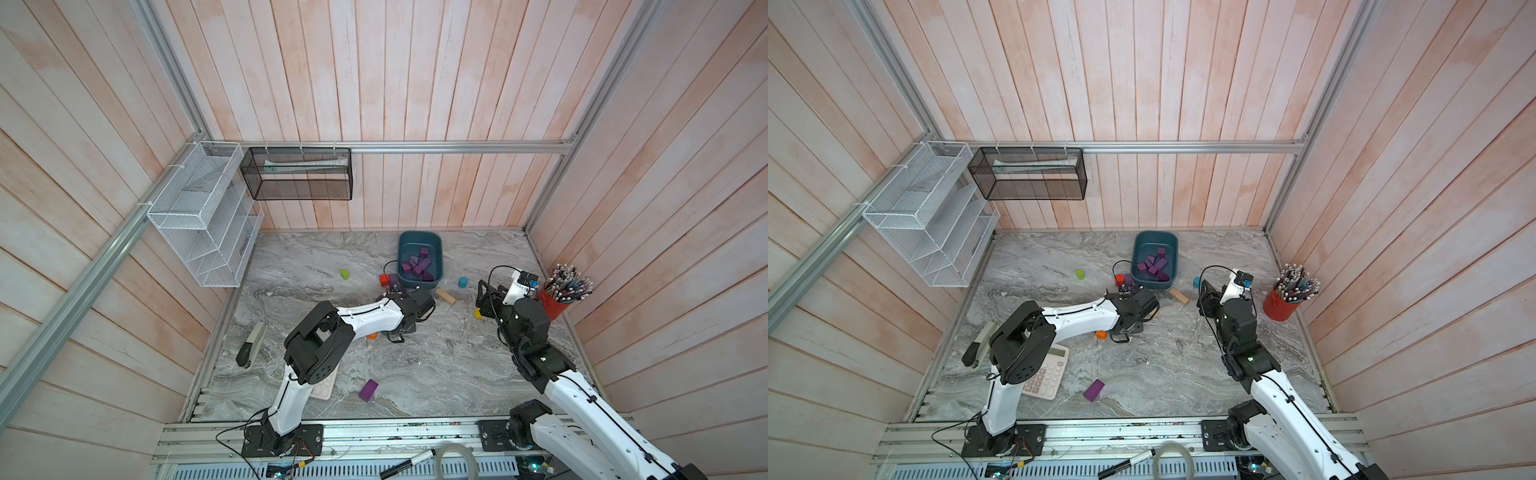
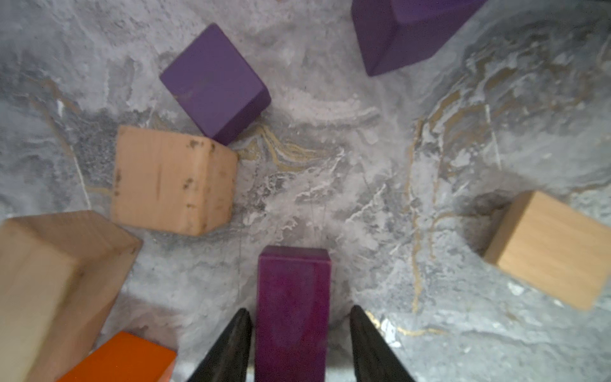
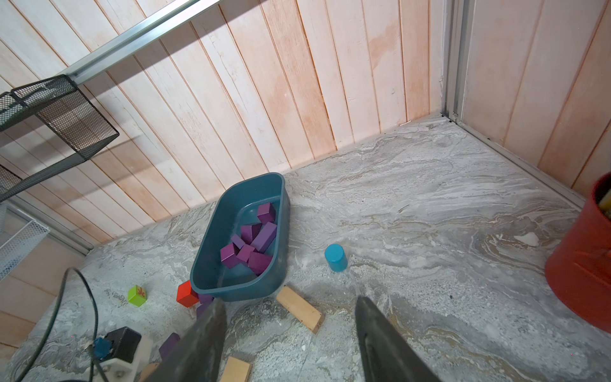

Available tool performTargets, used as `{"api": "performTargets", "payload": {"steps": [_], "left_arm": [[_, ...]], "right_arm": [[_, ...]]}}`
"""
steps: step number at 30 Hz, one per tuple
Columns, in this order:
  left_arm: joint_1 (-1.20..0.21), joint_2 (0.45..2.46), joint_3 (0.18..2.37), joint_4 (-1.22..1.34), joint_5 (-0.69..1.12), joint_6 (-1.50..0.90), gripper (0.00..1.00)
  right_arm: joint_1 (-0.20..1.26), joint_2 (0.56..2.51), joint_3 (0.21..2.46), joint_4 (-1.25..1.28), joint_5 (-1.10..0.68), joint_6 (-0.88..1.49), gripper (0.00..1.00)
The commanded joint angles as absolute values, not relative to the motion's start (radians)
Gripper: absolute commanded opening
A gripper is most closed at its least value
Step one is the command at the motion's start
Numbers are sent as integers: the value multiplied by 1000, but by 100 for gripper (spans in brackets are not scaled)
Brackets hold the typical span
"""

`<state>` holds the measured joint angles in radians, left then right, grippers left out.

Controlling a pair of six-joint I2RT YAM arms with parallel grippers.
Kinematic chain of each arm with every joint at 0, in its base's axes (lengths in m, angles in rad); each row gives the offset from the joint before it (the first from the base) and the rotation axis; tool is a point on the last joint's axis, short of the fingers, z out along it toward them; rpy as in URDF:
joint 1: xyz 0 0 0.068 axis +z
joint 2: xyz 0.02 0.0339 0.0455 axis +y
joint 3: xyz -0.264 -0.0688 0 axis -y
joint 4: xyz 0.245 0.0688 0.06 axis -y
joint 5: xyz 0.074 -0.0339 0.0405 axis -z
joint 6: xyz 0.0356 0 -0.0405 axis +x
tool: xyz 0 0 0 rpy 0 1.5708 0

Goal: Pick purple bricks into the storage bin
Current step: Pick up the building block from the center of the board.

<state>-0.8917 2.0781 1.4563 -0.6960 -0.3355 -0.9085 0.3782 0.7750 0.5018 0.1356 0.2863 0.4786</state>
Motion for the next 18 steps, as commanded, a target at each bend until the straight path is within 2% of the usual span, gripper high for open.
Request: {"api": "performTargets", "payload": {"steps": [1,9,13,18], "left_arm": [[-882,2105,1443,-674,-305,-885,47],[-881,2113,1441,-732,-310,-871,42],[-880,2115,1429,-733,-307,-860,36],[-876,2131,1444,-746,-263,-812,36]], "right_arm": [[383,760,490,161,274,485,64],[383,758,484,164,267,491,64],[383,754,483,169,261,493,64],[383,745,475,174,261,494,64]]}}
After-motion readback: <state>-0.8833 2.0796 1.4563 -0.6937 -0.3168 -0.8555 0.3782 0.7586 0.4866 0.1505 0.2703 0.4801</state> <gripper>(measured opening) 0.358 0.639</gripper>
